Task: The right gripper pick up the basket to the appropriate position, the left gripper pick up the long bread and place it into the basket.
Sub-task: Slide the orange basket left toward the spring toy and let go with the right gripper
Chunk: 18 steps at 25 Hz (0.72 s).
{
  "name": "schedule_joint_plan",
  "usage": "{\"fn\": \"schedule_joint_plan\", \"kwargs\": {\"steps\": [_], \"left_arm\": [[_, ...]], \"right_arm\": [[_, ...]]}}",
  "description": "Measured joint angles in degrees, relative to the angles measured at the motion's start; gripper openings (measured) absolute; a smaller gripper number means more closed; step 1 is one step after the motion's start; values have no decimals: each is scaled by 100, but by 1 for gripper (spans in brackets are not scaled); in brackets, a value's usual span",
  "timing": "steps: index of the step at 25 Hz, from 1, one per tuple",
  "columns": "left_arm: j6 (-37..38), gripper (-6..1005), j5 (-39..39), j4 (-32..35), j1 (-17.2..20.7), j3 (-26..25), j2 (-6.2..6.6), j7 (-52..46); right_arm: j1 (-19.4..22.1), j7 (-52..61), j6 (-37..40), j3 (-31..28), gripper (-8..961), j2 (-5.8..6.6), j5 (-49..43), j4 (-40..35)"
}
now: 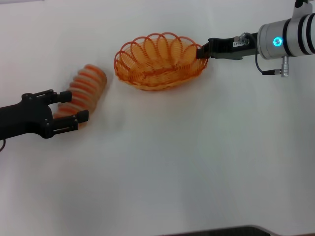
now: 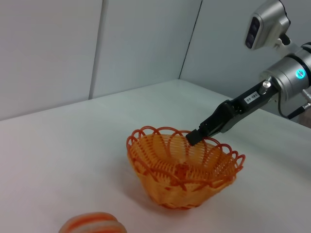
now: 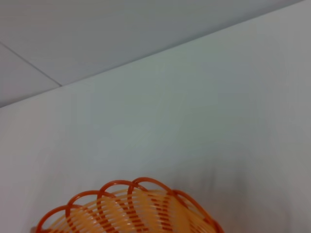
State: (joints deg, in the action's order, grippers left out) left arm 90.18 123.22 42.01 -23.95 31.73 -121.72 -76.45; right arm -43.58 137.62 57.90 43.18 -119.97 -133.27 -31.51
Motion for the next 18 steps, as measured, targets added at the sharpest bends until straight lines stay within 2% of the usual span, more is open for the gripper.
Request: {"fn": "schedule_joint_plan", "kwargs": {"steps": [18], "left_arm": [[0, 751, 0, 6, -13, 14, 0, 13]], "right_arm": [[-53, 61, -40, 0, 83, 9, 15, 199]]}}
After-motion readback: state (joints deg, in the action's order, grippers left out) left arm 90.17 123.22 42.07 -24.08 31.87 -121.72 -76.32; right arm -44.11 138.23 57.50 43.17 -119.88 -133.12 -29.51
